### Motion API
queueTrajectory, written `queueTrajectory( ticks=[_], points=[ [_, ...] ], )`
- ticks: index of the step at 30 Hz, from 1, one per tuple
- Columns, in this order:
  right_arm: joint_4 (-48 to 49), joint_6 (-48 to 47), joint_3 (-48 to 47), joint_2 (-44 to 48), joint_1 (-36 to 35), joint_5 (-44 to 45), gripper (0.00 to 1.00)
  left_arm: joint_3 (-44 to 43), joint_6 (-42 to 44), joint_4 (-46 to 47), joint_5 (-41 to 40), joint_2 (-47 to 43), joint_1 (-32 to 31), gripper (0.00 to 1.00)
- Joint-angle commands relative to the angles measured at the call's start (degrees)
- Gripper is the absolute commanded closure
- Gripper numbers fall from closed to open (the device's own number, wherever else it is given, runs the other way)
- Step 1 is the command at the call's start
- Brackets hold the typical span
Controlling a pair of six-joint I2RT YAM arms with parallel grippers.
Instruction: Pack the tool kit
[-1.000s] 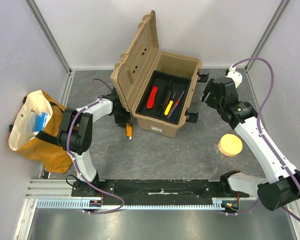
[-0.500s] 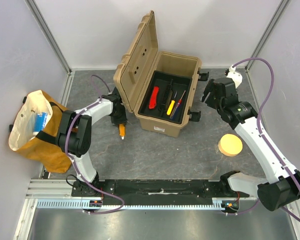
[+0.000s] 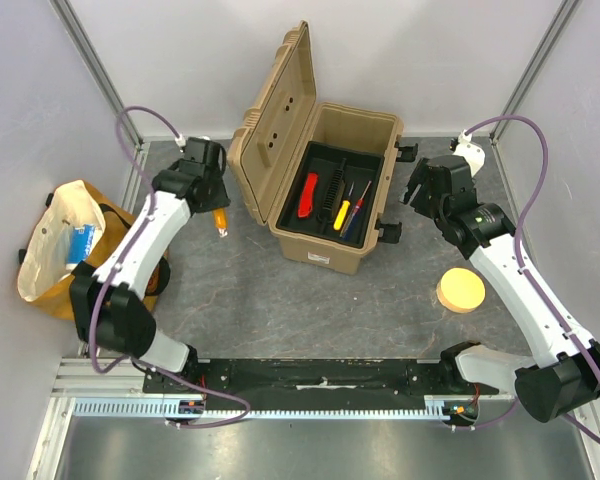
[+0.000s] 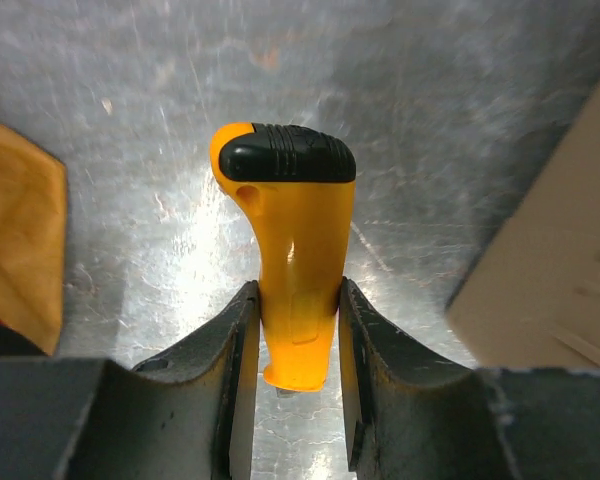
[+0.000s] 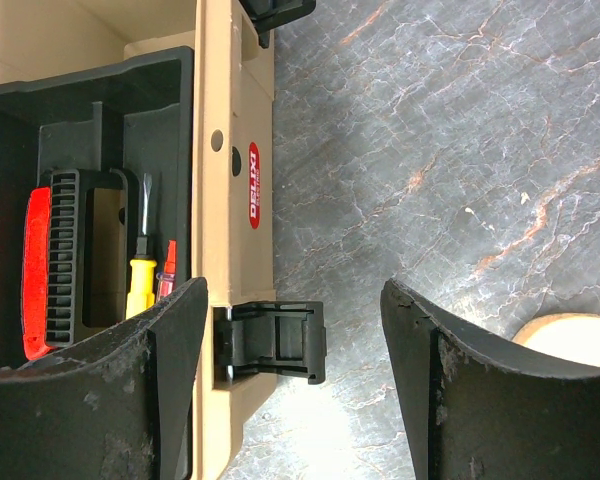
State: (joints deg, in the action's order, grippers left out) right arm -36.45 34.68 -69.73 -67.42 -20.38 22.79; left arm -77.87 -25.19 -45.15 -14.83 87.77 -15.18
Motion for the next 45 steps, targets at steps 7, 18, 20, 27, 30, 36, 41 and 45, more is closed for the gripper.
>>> queueTrajectory(
  ticks=[7,18,20,27,30,36,41,45],
  points=[
    [1.64,-0.31,-0.31,0.97,0.17,0.5,0.23,-15.81,10.15,-1.7,10.67,-15.68,-0.11,0.98],
    [1.73,-0.4,-0.23,0.97,0.34,0.51,0.23,-21.63,8.85,8.49,49.1,-21.58,-0.2,0.98],
    [1.73,-0.31,-0.23,1.06,0.25,0.51,0.23,-21.19,7.88,10.77,51.12,-22.11,-0.2,0.98],
    [1.73,-0.49,-0.14,1.15,0.25,0.51,0.23,-20.31,4.62,17.28,51.76,-18.43,-6.51,0.98],
    [1.64,-0.49,-0.05,1.41,0.17,0.68,0.23,-22.15,6.82,16.67,44.13,-15.01,-13.36,0.98],
    [1.64,-0.57,0.04,1.85,0.34,0.68,0.23,-32.86,11.29,8.16,27.43,-3.94,-23.48,0.98],
    [1.73,-0.57,-0.14,1.68,0.25,0.94,0.23,-41.38,14.46,0.51,11.61,6.34,-27.79,0.98],
    [1.82,-0.49,-0.23,1.68,0.25,1.29,0.23,-45.09,17.89,-3.45,4.03,13.55,-29.64,0.98]
  ],
)
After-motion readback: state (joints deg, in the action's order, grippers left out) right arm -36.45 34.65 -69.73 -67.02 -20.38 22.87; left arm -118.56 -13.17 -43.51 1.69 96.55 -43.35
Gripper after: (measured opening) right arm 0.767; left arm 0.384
